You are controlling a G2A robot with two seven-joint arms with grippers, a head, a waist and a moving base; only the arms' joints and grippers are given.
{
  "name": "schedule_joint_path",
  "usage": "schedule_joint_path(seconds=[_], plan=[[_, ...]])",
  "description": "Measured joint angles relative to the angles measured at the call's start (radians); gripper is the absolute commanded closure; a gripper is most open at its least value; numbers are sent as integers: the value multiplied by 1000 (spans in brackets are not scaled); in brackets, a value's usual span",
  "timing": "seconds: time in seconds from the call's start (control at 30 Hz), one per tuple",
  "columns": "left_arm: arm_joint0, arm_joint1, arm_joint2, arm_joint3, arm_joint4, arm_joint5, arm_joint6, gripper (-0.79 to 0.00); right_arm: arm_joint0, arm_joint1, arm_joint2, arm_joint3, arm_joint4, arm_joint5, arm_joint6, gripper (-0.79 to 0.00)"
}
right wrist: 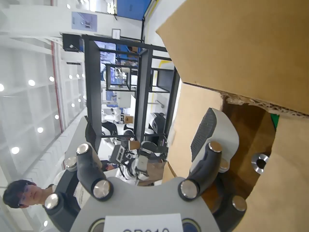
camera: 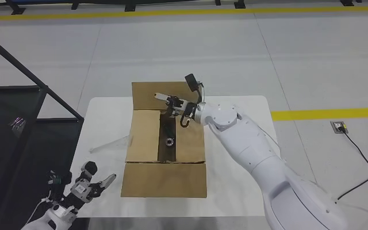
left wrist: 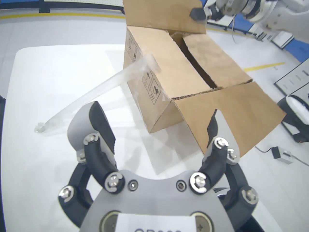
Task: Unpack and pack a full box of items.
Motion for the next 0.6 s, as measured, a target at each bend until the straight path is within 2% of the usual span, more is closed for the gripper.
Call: schedule_joint_path(seconds=[0.13,0.33,0.47,0.6], plan=[[14,5,-46,12,-105,-37,-29,-785,1,0,1,1,1,0,-9,-785],[14,5,-46,12,-105,-37,-30,-785,-20,0,-9,-28,-28,19,-18,-785],[15,3,-38,-8,-98,-15,-29,-785,-38,-11,-38,-73,-89,135,56,-785],[19,1,-41,-30,-117,21,-29,-785,-52,-30,-53,-57,-107,207,85,-785]])
